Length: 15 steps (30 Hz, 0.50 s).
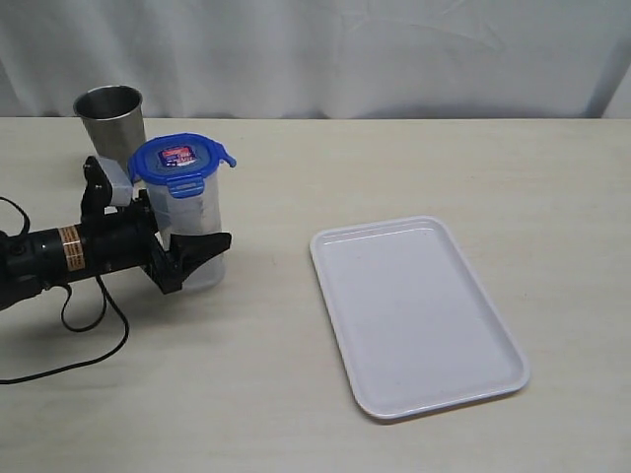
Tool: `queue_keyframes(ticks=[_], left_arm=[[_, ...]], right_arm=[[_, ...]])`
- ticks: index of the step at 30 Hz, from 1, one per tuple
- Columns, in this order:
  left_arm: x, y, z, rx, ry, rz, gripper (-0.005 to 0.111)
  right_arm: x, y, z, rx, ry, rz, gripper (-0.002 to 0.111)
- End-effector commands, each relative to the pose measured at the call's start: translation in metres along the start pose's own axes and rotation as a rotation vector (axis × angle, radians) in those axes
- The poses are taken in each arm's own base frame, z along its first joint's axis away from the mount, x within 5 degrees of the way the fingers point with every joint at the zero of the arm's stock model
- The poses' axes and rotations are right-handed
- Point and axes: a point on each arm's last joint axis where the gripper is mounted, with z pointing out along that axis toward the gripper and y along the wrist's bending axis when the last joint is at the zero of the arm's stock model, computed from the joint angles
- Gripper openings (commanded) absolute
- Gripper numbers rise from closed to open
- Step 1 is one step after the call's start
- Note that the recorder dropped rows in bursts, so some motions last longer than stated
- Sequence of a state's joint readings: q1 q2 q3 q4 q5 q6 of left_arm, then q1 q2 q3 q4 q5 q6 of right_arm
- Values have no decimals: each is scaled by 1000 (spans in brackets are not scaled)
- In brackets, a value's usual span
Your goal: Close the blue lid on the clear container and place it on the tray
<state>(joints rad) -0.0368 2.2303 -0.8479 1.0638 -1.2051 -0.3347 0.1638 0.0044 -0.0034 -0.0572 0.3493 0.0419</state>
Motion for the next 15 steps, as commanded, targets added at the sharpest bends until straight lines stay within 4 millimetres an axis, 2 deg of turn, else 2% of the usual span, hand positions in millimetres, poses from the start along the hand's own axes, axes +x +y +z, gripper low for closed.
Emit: queue_keyframes(ticks=[1, 11, 15], left_arm=[[-17, -6, -1, 62, -22, 61, 0], [-20, -10, -1, 100, -16, 94, 0], [-20, -12, -1, 112, -11, 99, 0]], right_arm=[[1, 0, 0, -2, -4, -3, 4], [0, 0, 0, -2, -7, -3, 4], [-11, 0, -1, -3, -135, -18, 4]])
